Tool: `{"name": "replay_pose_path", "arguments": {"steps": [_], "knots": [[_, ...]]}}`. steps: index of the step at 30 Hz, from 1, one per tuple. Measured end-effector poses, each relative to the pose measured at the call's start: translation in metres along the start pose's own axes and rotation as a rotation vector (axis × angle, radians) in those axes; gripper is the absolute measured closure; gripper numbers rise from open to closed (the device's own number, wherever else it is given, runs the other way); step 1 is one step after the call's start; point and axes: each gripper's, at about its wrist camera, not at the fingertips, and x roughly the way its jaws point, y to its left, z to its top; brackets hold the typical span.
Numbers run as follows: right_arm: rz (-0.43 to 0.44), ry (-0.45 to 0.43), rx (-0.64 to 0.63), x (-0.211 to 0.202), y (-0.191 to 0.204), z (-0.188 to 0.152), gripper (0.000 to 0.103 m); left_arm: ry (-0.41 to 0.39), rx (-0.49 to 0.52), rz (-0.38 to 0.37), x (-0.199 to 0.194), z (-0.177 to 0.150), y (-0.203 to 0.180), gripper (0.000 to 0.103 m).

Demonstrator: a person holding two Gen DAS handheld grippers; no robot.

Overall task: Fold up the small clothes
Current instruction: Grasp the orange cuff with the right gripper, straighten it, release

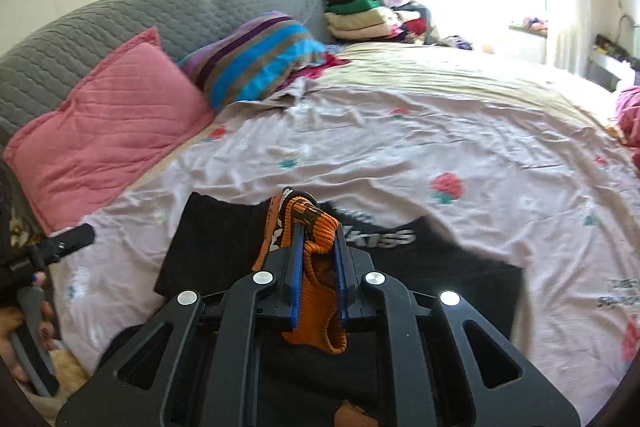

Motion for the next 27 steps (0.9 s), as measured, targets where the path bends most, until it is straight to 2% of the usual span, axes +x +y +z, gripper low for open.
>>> {"name": "replay_pose_path", "arguments": {"steps": [6, 13, 17, 21, 27], "knots": [[-0.083, 0.01, 0.041, -0.004, -0.034, -0.016, 0.091, 0.026, 0.016, -0.012, 0.014, -0.002, -0.01, 0.01], [-0.132, 0.036, 0.087, -0.003, -0.059, -0.038, 0.091, 0.062, 0.067, -0.016, 0.036, -0.002, -0.029, 0.01], [-0.153, 0.043, 0.096, -0.001, -0.064, -0.044, 0.091, 0.087, 0.105, -0.033, 0.053, 0.0, -0.044, 0.01], [-0.169, 0.051, 0.105, -0.001, -0.068, -0.048, 0.091, 0.122, 0.152, -0.053, 0.073, -0.002, -0.063, 0.017], [-0.187, 0.062, 0.106, 0.001, -0.071, -0.053, 0.091, 0.172, 0.187, -0.063, 0.099, -0.009, -0.075, 0.02]]}}
